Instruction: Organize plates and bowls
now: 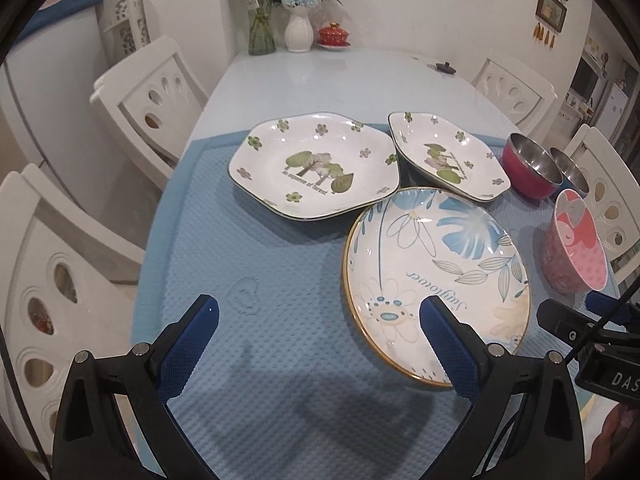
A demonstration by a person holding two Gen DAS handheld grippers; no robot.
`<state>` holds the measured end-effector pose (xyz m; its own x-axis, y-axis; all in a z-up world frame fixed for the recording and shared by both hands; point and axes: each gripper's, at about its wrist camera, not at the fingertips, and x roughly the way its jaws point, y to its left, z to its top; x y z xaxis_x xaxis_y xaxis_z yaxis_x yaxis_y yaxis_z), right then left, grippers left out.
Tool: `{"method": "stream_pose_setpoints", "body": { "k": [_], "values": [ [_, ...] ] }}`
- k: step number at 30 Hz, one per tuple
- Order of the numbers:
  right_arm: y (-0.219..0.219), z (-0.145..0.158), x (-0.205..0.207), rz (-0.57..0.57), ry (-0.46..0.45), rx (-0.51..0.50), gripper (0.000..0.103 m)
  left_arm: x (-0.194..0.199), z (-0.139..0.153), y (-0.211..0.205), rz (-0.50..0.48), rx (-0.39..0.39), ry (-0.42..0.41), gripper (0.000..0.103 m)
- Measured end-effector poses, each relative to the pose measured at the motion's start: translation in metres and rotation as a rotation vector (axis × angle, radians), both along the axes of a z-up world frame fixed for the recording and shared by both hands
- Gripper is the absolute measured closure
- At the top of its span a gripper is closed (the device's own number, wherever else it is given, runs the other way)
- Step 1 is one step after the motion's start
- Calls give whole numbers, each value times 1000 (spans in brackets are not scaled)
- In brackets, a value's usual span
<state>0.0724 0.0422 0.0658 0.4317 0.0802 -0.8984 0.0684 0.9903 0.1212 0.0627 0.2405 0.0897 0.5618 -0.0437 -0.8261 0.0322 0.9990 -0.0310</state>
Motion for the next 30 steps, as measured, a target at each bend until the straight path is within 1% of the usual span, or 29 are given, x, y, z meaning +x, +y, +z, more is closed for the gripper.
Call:
{"method": "stream_pose_setpoints", "body": {
  "k": [3,7,9,11,12,13,14,15,16,18,30],
  "values": [
    [0,-9,9,1,29,-4,15,7,-6,0,-4,-12,19,3],
    [-2,-16,17,-1,46,-11,15,16,-12,0,-14,-18,34,4],
    [-3,-22,22,-10,61,4,21,20,-14,-1,-17,-23,40,4],
    [-5,-28,28,-17,79,14,22,25,-17,-2,-19,-29,48,5],
    [-6,-32,30,-23,87,17,23,27,-19,-2,-19,-30,53,6],
    [-7,-34,31,-25,92,19,23,29,-21,-3,-21,-32,61,11],
    [-8,-37,34,-27,100,23,25,32,-24,-4,-24,-34,69,17],
    [-8,-39,35,-27,104,24,28,34,-26,-4,-30,-37,80,20],
    [-8,-41,36,-25,110,23,30,35,-28,-5,-32,-40,88,22],
    [-8,-44,39,-25,118,20,32,38,-32,-6,-39,-48,101,23],
    [-14,-54,55,-24,133,9,32,46,-39,-9,-45,-50,112,23]
  ]
}}
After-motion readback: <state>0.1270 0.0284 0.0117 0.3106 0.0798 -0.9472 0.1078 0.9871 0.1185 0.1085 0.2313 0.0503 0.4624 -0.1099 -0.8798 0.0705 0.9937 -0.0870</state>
